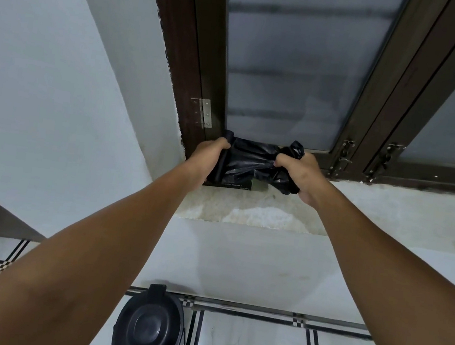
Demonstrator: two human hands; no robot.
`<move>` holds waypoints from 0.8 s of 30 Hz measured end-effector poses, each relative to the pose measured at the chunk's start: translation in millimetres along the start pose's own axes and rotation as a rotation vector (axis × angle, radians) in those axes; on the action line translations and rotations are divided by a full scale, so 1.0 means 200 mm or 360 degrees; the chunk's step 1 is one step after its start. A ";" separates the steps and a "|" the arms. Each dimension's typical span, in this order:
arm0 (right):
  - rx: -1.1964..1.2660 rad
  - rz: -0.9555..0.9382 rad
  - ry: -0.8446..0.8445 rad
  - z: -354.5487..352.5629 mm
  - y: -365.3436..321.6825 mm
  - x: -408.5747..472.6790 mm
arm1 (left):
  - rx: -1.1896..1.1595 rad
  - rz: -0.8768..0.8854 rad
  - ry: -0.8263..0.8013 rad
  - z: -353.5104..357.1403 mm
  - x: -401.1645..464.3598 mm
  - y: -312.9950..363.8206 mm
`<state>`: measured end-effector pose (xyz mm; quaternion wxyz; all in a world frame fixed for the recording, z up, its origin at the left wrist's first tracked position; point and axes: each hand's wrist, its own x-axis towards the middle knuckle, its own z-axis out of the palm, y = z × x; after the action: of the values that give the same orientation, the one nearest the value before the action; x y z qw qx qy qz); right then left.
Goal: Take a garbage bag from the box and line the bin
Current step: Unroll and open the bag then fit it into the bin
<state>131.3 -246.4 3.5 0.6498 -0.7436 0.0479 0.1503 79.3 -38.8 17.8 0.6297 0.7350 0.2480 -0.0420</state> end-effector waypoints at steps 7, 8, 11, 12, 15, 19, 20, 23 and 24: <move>0.0322 0.0122 0.0067 0.01 -0.01 0.02 | 0.0026 0.0009 -0.0067 0.01 0.02 -0.03; 0.0349 0.0140 0.0067 0.02 -0.01 0.01 | 0.0027 0.0004 -0.0073 0.02 0.01 -0.02; 0.0387 0.0193 0.0096 0.03 -0.03 0.01 | 0.0008 -0.0019 -0.0070 0.02 0.00 -0.02; 0.0417 0.0201 0.0095 0.03 -0.04 0.00 | -0.0005 -0.0023 -0.0066 0.02 0.00 -0.01; 0.0463 0.0234 -0.0019 0.03 -0.04 0.01 | -0.0035 -0.0028 -0.0051 0.02 -0.01 0.00; -0.0048 0.0001 -0.0176 0.03 -0.05 -0.03 | -0.0091 -0.0096 -0.0050 0.02 -0.01 0.00; -0.0170 -0.0050 -0.0199 0.04 -0.05 -0.03 | -0.0119 -0.0097 -0.0066 0.02 -0.01 0.00; -0.0385 -0.0136 -0.0121 0.05 -0.03 -0.02 | -0.0096 0.0004 -0.0125 0.03 0.01 -0.01; -0.0383 -0.0135 -0.0096 0.06 -0.04 -0.02 | -0.0050 0.0045 -0.0130 0.03 0.02 -0.01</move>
<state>128.0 -234.0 10.0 0.5627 -0.8127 -0.0214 0.1497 82.4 -42.6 12.8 0.6512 0.7262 0.2124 -0.0592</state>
